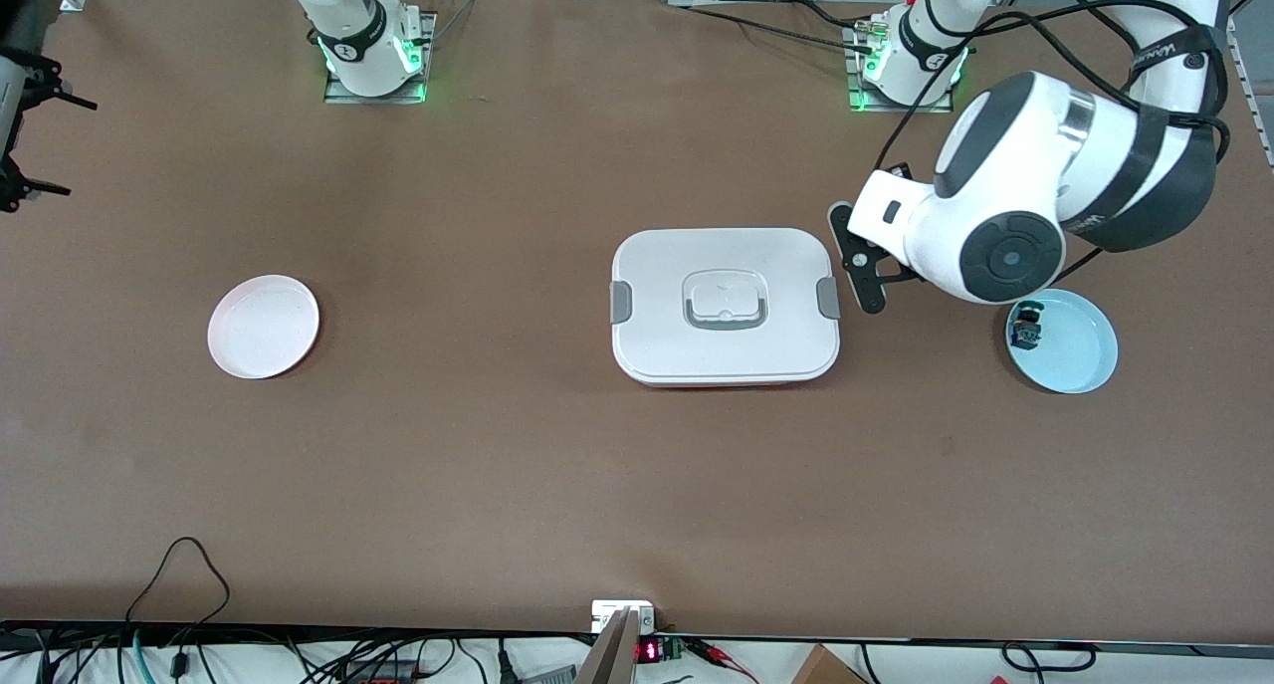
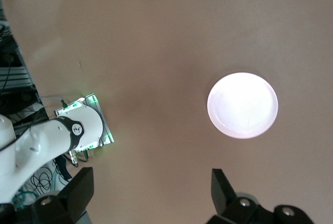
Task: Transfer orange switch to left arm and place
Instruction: 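Carry the switch with the left gripper to the light-blue plate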
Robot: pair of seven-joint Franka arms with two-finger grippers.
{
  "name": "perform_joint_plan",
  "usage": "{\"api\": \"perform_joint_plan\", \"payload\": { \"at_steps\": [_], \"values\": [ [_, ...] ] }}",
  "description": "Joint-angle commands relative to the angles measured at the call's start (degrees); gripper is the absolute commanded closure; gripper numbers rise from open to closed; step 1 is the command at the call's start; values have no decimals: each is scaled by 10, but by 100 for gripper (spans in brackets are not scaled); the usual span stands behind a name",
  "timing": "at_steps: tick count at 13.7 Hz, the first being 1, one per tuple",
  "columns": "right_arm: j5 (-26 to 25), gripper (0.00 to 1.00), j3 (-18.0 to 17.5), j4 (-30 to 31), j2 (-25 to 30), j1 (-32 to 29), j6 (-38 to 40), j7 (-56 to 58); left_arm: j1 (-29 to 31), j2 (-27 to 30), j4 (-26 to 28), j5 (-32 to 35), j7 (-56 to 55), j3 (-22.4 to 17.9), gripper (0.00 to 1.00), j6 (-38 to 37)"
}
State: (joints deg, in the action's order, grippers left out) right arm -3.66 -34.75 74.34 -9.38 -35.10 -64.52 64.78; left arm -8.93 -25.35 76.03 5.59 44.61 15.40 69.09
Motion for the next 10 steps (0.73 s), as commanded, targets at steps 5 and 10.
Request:
{"api": "perform_joint_plan", "payload": {
  "at_steps": [5, 10],
  "values": [
    [-14, 0, -5, 18, 30, 23, -27, -328, -10, -8, 93, 166, 39, 2, 93, 90],
    [-11, 0, -8, 80, 58, 35, -104, -382, 69, -11, 162, 220, 181, -1, 94, 204]
  ]
}}
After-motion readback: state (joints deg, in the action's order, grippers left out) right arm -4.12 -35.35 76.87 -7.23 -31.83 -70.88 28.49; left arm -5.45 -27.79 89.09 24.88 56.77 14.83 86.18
